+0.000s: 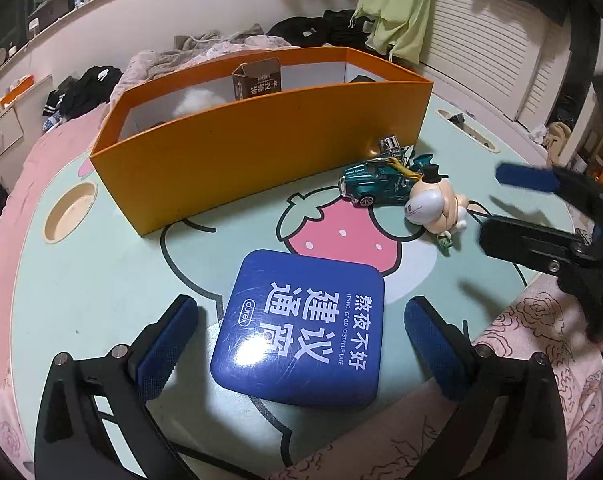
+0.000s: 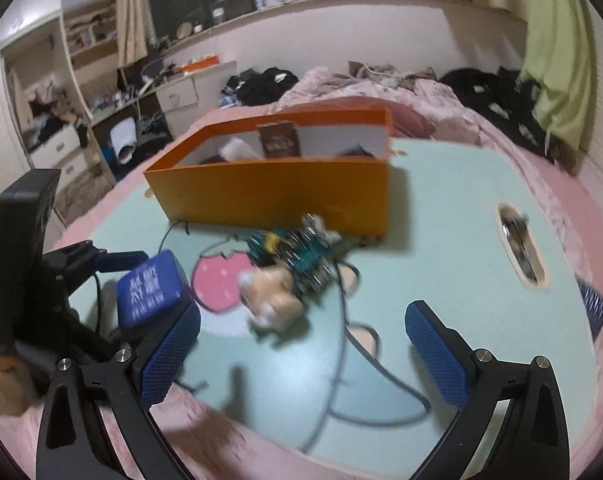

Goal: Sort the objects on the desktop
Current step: 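Lift the blue tin off the table with the left gripper, then grasp the cartoon figure keychain with the right gripper while the left holds the blue tin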

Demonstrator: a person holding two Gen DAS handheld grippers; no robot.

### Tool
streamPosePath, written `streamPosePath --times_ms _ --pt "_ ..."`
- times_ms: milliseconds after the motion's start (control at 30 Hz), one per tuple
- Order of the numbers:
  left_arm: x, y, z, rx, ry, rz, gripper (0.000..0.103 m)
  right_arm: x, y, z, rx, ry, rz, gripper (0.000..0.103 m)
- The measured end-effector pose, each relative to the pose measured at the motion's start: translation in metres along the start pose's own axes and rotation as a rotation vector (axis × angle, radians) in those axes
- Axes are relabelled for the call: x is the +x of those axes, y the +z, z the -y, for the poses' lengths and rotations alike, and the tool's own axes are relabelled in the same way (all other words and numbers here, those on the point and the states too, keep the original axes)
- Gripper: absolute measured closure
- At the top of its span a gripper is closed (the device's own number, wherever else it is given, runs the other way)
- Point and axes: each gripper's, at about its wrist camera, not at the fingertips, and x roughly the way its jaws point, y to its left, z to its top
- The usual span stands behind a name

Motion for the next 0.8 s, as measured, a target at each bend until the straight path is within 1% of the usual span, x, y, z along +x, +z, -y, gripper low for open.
streamPosePath --times_ms 67,100,133,167,200,233,267,300,333,433,567,633,667,700,733,800 --pt "0.000 0.000 0.000 0.000 0.000 0.000 0.000 0.006 0.007 -0.007 -0.011 -0.011 -0.010 0.000" --pt "0.000 0.000 0.000 0.000 0.000 0.000 0.000 0.014 0.010 -0.011 -0.012 -0.013 -0.042 0.004" --pt "0.000 0.000 0.000 0.000 0.000 0.000 0.000 0.020 0.011 -0.012 -0.013 -0.025 -0.075 0.015" --pt "0.000 0.000 0.000 0.000 0.000 0.000 0.000 0.029 0.010 -0.011 -0.015 -0.042 -0.116 0.034" --pt "0.000 0.000 0.000 0.000 0.000 0.000 0.000 0.036 0.006 -0.010 -0.006 -0.035 -0.157 0.046" --pt "0.000 0.000 0.000 0.000 0.000 0.001 0.000 0.033 0.005 -0.010 -0.010 -0.042 -0.131 0.053" --pt "0.000 0.000 0.000 0.000 0.002 0.001 0.000 0.030 0.004 -0.009 0.002 -0.011 -0.129 0.066" --pt "0.000 0.000 0.000 -0.001 0.002 0.003 0.000 0.026 0.002 -0.007 0.017 0.012 -0.119 0.069" --pt "0.000 0.000 0.000 -0.002 0.001 0.003 0.000 0.023 -0.001 -0.004 0.031 0.027 -0.109 0.071" --pt "-0.001 0.000 -0.001 -0.008 0.008 0.007 0.000 0.010 -0.009 0.008 0.075 0.061 -0.072 0.071" --pt "-0.006 -0.001 -0.002 -0.025 0.019 0.027 0.002 -0.014 -0.021 0.025 0.116 0.075 0.004 0.071" --pt "-0.011 -0.002 -0.002 -0.031 0.018 0.055 0.011 -0.026 -0.030 0.027 0.109 0.069 0.044 0.071" --pt "-0.013 -0.004 -0.003 -0.033 0.013 0.059 0.026 -0.028 -0.035 0.026 0.105 0.075 0.050 0.071" --pt "-0.013 -0.005 -0.003 -0.035 0.001 0.058 0.035 -0.028 -0.041 0.023 0.100 0.086 0.039 0.071" --pt "-0.015 -0.006 -0.003 -0.037 0.004 0.063 0.036 -0.027 -0.043 0.021 0.092 0.084 0.032 0.071" --pt "-0.017 -0.008 -0.002 -0.038 -0.005 0.066 0.036 -0.031 -0.041 0.018 0.075 0.067 0.047 0.071"
